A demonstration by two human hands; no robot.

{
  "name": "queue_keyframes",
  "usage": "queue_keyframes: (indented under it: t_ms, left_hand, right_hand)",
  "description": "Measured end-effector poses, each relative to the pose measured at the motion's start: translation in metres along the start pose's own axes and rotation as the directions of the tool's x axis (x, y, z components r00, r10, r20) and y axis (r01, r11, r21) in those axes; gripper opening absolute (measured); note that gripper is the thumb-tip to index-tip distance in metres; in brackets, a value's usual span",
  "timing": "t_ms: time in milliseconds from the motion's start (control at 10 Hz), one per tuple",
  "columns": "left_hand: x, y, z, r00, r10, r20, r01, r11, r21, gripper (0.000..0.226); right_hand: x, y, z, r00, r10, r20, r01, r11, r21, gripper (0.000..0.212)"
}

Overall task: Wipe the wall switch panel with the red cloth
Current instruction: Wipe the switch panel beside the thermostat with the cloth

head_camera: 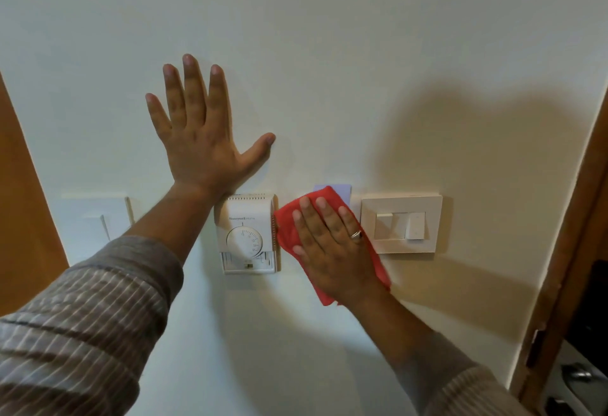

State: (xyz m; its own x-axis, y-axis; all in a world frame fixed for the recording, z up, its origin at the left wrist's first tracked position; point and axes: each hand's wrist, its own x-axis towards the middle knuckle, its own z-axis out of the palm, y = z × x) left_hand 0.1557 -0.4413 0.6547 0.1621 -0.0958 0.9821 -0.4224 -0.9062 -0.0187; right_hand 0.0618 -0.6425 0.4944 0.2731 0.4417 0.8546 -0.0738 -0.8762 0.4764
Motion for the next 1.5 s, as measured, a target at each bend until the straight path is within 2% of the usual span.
queue_keyframes:
  t_ms: [100,200,300,400,500,600,700,900,1100,1200,1300,1500]
  left_hand:
    - [0.0,-0.001,0.001,1.0,0.002,-0.001,-0.002,1.0,-0.001,0.109]
    - [-0.002,-0.002,0.001,1.0,0.008,-0.002,-0.008,1.0,-0.004,0.108]
    - [-0.002,-0.002,0.001,1.0,0.01,0.004,-0.01,1.0,-0.01,0.108]
    - [-0.002,-0.001,0.001,1.0,0.004,-0.001,-0.004,1.0,0.001,0.108]
    - [-0.002,-0.001,0.002,1.0,0.007,-0.005,-0.007,1.0,-0.001,0.108]
    - [0.0,-0.001,0.001,1.0,0.01,-0.004,-0.01,1.0,-0.001,0.108]
    - [-0.001,-0.001,-0.002,1.0,0.003,0.022,-0.003,1.0,-0.001,0.109]
    - [-0.001,0.0,-0.002,0.999,0.0,0.033,0.0,1.0,-0.007,0.109]
    - [-0.002,-0.001,0.0,1.0,0.007,0.014,-0.007,1.0,-0.001,0.109]
    - [-0.002,-0.001,-0.002,1.0,0.009,0.018,-0.009,1.0,0.003,0.109]
    - [-0.002,0.0,-0.004,1.0,0.013,0.021,-0.013,1.0,-0.002,0.109]
    - [-0.001,0.0,-0.001,1.0,0.012,0.006,-0.012,1.0,0.01,0.109]
  right_hand:
    - [-0.003,-0.005,0.004,1.0,-0.019,0.014,0.019,1.0,-0.002,0.063]
    - [-0.027,0.011,0.001,0.979,-0.185,0.085,0.187,0.982,-0.024,0.064]
    - [-0.043,0.021,-0.003,0.985,-0.125,0.118,0.135,0.988,-0.077,0.071]
    - [-0.032,0.014,-0.006,0.994,0.068,0.081,-0.06,0.994,-0.091,0.073]
    - [-0.01,0.002,-0.004,0.989,0.139,0.047,-0.135,0.988,-0.073,0.071]
    - [-0.008,0.002,0.0,0.997,0.072,0.031,-0.07,0.994,-0.08,0.07]
    - [-0.031,0.007,0.002,0.996,-0.055,0.074,0.064,0.991,-0.119,0.069]
    - [-0.055,0.008,0.005,0.996,-0.013,0.09,0.024,0.993,-0.115,0.074]
    - [-0.027,-0.01,0.011,0.998,0.056,0.014,-0.055,0.994,-0.094,0.068]
    - [-0.037,-0.002,0.011,0.986,-0.162,0.043,0.165,0.983,-0.079,0.065]
    - [-0.045,0.013,0.008,0.965,-0.256,0.058,0.26,0.962,-0.086,0.066]
    - [-0.019,-0.01,0.008,1.0,-0.01,-0.022,0.008,0.995,-0.095,0.07]
